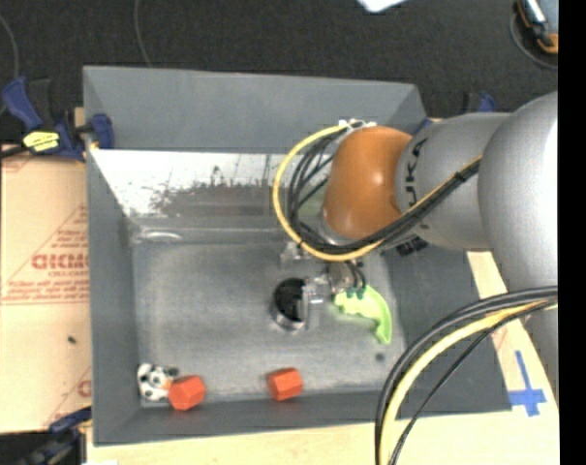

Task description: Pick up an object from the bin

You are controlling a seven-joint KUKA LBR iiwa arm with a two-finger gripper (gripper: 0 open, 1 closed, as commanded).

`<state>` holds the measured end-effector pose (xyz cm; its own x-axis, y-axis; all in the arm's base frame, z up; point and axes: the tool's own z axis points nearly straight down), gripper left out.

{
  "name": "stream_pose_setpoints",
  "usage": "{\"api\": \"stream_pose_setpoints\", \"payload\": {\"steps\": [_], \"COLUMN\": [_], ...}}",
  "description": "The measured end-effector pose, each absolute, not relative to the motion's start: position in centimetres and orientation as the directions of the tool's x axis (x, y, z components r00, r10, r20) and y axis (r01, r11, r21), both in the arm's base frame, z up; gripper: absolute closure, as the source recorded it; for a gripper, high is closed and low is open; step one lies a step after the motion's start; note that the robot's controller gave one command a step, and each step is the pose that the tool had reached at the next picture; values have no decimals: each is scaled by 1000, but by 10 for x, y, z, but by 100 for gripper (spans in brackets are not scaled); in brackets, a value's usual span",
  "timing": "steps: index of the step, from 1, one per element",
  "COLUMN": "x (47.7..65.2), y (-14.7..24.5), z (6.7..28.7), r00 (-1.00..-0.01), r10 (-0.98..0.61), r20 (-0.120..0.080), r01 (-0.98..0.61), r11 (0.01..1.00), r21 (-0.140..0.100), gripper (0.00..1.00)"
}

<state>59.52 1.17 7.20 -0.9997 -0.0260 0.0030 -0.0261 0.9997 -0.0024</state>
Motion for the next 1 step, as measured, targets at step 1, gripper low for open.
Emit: {"api": "stream_pose_setpoints", "payload": {"steps": [1], "x": [588], "y": [10], "z": [163], "r00": [-982], "r10": [186], "r20": [-16], "r01": [186], "r11": [983], "r21": [2], "gripper": [0]}}
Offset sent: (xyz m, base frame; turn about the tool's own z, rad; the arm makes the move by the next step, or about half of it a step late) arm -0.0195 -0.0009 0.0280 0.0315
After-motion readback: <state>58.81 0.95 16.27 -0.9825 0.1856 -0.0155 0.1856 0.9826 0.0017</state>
